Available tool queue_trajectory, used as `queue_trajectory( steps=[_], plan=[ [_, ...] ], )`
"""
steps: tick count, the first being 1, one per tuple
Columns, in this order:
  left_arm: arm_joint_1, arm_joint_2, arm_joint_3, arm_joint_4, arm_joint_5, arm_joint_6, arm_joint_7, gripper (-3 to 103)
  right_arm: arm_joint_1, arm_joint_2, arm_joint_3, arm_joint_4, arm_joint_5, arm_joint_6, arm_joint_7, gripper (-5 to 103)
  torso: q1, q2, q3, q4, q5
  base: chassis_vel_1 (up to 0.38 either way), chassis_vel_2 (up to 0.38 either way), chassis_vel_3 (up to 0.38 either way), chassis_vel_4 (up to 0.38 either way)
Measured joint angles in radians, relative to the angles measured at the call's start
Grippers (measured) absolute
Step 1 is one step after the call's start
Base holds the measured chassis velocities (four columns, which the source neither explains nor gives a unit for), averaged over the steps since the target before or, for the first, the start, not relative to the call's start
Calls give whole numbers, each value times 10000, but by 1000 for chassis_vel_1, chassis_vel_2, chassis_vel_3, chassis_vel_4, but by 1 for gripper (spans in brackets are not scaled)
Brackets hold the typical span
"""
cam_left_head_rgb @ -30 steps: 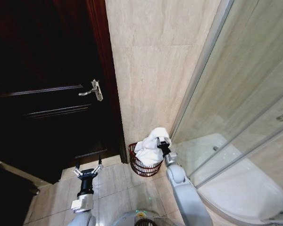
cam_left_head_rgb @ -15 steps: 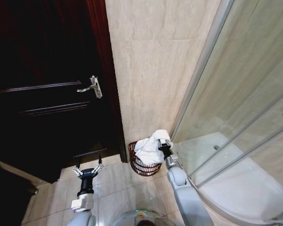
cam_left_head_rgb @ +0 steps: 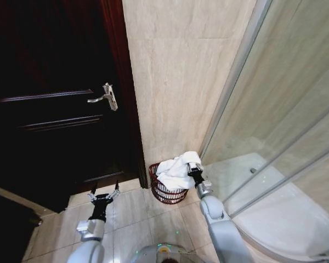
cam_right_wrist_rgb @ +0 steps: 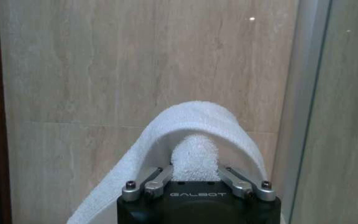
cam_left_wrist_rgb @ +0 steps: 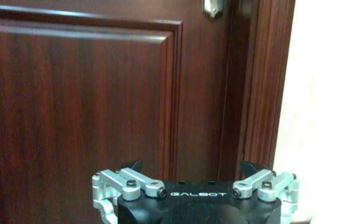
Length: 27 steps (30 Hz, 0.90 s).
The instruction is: Discard the used towel into the hamper.
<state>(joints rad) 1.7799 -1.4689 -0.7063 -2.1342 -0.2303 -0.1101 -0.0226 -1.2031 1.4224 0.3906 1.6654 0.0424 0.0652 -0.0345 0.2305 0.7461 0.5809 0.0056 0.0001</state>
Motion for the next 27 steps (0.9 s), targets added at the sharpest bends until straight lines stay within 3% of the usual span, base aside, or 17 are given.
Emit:
queue_trajectory(
  steps=[14,27],
  plan=[
    [-63,-151,220,-52,578,-548,198,100,107,50,-239,678,-74,-452,53,14,-260,-595,-335,2,-1,0,0,0,0],
    [-44,-230,260,-88,573,-628,198,100,37,-76,-417,872,-75,-759,101,14,-476,-1140,-663,0,-1,0,0,0,0]
  ],
)
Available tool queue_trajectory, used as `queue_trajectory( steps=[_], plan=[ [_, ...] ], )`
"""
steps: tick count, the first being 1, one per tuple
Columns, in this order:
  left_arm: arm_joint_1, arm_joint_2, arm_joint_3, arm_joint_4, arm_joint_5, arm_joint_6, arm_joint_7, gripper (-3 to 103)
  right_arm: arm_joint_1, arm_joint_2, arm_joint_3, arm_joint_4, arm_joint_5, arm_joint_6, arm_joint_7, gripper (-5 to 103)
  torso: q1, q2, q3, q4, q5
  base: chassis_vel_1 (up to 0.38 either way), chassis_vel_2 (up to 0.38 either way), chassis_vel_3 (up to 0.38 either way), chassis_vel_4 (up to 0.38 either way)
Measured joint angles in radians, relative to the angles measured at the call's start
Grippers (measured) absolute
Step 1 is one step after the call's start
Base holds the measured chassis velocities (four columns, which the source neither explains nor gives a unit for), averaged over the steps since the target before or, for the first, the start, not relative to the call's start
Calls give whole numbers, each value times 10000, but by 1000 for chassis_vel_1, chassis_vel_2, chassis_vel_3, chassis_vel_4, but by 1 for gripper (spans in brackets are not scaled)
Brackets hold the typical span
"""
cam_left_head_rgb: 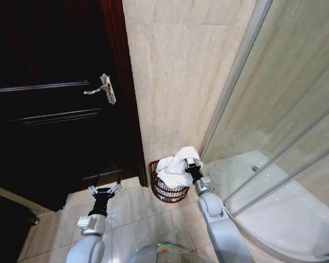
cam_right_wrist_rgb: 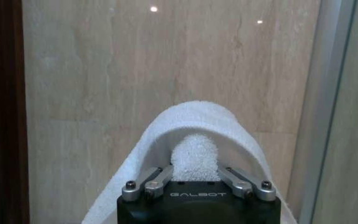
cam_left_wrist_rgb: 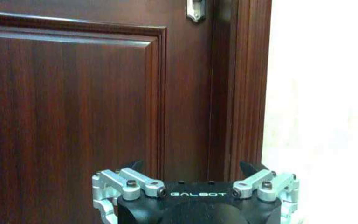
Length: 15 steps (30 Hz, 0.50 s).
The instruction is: Discard the used towel into the hamper.
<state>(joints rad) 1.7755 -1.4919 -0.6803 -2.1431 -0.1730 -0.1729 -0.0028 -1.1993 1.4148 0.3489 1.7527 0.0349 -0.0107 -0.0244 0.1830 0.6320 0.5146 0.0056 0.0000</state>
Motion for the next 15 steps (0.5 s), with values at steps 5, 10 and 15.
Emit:
queue_trajectory(
  steps=[5,10,15],
  plan=[
    [25,43,-4,-65,-14,1,25,100,106,-38,46,-124,1,-55,0,14,-98,-237,-139,0,0,0,0,0,0],
    [24,69,-10,-98,-39,-32,57,100,258,20,-31,-155,0,-187,38,14,-177,-424,-250,0,0,0,0,0,0],
    [2,113,44,14,-100,-128,73,100,297,80,-79,-182,-25,-233,70,14,-267,-640,-373,0,-1,0,0,0,0]
  ],
)
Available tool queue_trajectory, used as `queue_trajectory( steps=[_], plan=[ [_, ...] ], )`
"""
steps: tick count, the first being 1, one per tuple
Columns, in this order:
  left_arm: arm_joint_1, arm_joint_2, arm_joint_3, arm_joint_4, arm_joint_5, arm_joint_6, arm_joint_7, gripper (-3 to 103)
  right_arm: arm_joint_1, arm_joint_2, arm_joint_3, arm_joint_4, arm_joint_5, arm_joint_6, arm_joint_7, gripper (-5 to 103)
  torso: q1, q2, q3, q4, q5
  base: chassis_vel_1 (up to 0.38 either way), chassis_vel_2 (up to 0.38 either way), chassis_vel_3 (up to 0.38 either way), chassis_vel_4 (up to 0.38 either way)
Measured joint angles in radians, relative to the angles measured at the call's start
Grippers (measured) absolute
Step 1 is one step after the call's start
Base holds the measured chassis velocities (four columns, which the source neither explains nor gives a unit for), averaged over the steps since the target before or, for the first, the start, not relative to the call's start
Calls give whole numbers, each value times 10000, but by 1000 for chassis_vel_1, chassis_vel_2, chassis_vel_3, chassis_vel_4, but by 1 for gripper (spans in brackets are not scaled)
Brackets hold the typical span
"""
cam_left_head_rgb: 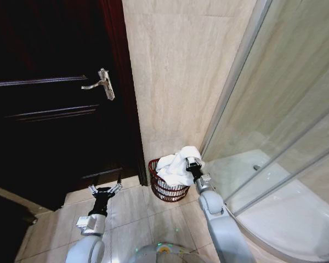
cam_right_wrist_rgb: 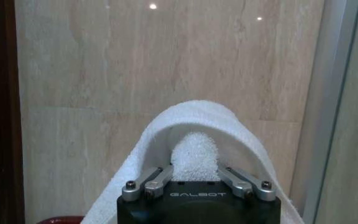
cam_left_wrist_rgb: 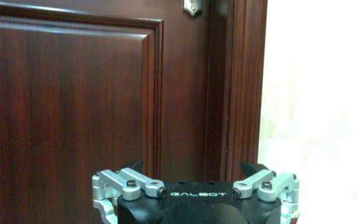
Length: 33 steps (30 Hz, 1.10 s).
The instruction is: Discard the used towel into the hamper.
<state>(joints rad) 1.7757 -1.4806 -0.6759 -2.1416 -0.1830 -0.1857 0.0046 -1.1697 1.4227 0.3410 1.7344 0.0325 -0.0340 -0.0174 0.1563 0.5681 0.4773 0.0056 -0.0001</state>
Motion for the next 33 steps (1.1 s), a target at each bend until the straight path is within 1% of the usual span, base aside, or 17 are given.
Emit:
queue_trajectory(
  steps=[2,6,8,14,20,23,33],
  plan=[
    [-9,0,3,24,-11,-14,0,100,-2,-2,0,0,-1,-2,0,14,-16,-32,-17,0,0,0,0,0,0],
    [-17,-37,18,138,-24,-111,18,100,14,-33,33,-13,8,-35,-4,14,-108,-279,-170,0,1,0,0,0,0],
    [-17,-54,20,147,-23,-129,27,100,23,-45,40,-18,16,-42,-5,14,-123,-316,-191,0,1,0,0,0,0],
    [38,-292,56,173,80,-240,148,100,87,-218,193,-43,238,-83,-85,14,-241,-604,-363,0,1,0,0,0,0],
    [161,-336,53,88,88,-308,204,100,130,-312,249,-80,323,-85,-118,14,-319,-814,-496,0,1,0,0,0,0],
    [170,-349,68,3,67,-364,350,100,118,-317,276,-21,339,-130,-119,14,-424,-1082,-659,0,1,0,0,0,0],
    [129,-312,106,99,-26,-544,622,100,107,-325,299,7,332,-216,-119,14,-576,-1466,-891,0,2,0,0,0,0]
  ],
)
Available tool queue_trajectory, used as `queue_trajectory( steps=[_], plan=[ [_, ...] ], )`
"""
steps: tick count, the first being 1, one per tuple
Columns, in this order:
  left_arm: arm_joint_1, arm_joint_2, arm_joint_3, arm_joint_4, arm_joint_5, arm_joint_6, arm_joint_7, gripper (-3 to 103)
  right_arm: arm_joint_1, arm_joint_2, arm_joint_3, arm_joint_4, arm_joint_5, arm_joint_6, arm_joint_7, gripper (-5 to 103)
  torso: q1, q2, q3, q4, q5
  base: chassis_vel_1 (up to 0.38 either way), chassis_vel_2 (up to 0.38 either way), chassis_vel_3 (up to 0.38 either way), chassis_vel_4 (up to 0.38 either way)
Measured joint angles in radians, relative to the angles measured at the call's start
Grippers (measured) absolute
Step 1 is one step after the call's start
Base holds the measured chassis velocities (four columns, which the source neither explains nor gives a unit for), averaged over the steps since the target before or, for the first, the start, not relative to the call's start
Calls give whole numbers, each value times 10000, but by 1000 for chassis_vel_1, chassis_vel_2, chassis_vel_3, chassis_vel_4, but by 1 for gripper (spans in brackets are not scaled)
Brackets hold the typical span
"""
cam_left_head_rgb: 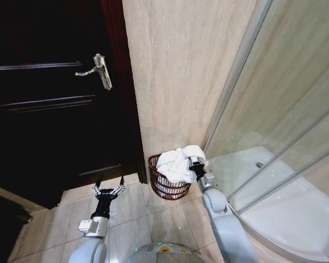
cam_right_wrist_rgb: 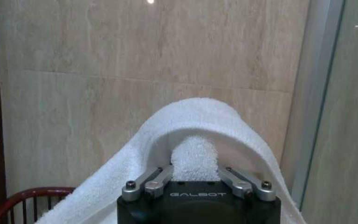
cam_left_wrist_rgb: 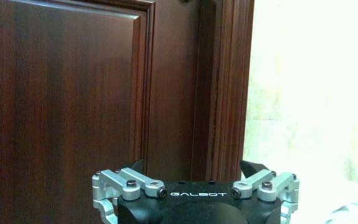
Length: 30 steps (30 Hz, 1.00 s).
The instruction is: Discard the used towel into the hamper.
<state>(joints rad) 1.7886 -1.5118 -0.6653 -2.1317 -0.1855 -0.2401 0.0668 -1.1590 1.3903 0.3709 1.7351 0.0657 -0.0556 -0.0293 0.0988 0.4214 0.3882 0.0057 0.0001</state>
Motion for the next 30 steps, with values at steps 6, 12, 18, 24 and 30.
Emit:
queue_trajectory(
  steps=[6,12,18,24,30],
  plan=[
    [-54,-22,-5,-11,-11,-1,26,100,15,12,12,-11,6,-10,0,14,-90,-258,-167,0,0,0,0,0,0],
    [-12,-89,-21,35,-7,-116,32,100,-23,11,-35,48,11,-56,-23,14,-170,-491,-324,0,0,0,0,0,0],
    [-53,-84,-48,95,-184,-208,-26,100,-616,48,-223,855,-79,-1122,442,20,-205,-608,-404,0,-1,0,0,0,0],
    [-119,100,-50,50,-332,-7,-27,100,-1336,426,-240,1672,112,-2538,793,42,-205,-605,-402,-1,-2,0,0,0,0],
    [-250,431,-72,-233,-347,557,29,100,-1467,531,245,2021,1084,-4095,711,63,-193,-570,-383,0,-1,0,0,0,0]
  ],
)
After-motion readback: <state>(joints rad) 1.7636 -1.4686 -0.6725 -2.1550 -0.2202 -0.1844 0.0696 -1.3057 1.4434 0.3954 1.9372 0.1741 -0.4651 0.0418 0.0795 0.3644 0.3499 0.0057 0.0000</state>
